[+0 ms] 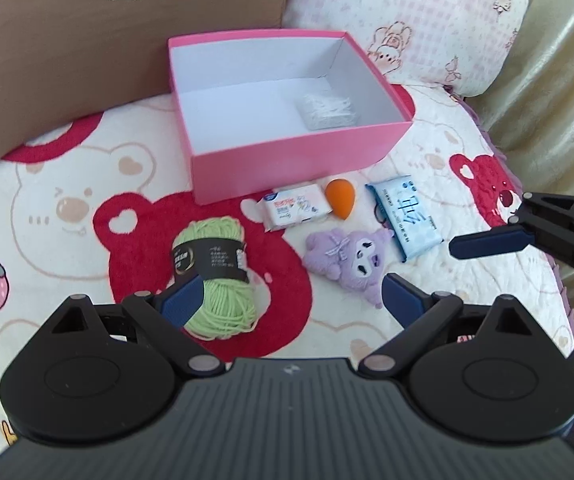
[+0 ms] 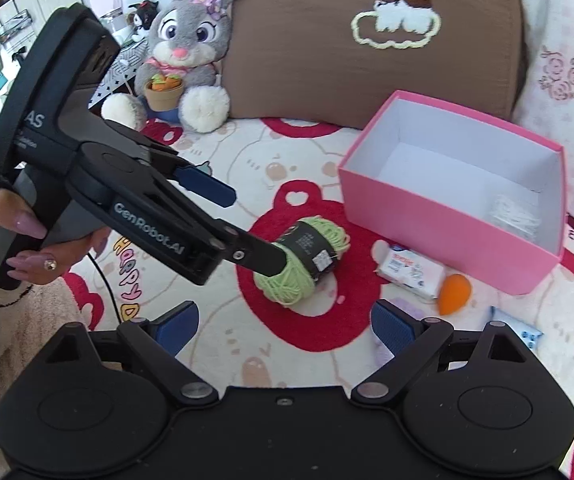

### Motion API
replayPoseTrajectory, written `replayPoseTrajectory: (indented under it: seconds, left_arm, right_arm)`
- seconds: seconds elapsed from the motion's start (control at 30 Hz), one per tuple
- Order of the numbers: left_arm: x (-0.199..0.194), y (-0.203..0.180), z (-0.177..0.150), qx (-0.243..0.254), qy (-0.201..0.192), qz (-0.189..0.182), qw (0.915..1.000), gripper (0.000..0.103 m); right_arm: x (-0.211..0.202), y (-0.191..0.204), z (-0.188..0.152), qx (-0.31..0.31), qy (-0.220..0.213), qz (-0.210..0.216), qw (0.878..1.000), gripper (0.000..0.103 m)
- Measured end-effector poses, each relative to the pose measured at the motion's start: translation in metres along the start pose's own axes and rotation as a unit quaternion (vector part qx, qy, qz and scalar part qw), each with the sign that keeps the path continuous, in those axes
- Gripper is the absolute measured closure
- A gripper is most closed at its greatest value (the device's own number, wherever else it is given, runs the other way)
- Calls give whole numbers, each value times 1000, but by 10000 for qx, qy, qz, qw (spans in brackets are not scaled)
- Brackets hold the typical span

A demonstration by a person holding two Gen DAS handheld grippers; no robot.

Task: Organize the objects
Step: 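Withdraw the left tool and move it toward the green yarn skein, then close the left gripper around the green yarn skein and lift it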

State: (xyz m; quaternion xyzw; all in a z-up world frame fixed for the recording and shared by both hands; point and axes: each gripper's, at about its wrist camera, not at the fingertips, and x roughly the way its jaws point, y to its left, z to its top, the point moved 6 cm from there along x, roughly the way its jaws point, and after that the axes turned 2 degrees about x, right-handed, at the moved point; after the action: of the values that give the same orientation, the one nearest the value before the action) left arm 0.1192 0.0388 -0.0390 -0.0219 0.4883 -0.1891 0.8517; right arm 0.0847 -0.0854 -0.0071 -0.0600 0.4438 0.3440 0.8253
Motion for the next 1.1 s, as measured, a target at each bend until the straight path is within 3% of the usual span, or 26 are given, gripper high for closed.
replayPoseTrajectory:
  seconds: [0.2,0.43,0.67,0.77,0.97,1.1]
  left_arm:
    - [10,21,-9,-289,137,-152,9994,9]
    - [22,40,-17,-447,191,-252,9985,9]
    - [38,59,-22,-612,191,-384,9972,9]
    - [46,69,-25,-672,168,-273,9972,10]
    - [65,87,-29,-920,158,-290,9952,10]
    - [76,97,-31,-1074,169,-326,9935,10]
  right_arm:
    - [27,10,3,-168,162,-61,9997,8]
    - [61,18,1,-75,474,158,9987,8]
    - [91,20,4,40,435,172,9989,8]
    - [104,20,4,65,437,189,9988,8]
    - [131,22,-2,-471,364,-417,9974,9]
    - [144,27,-5,-828,323,-465,9950,9]
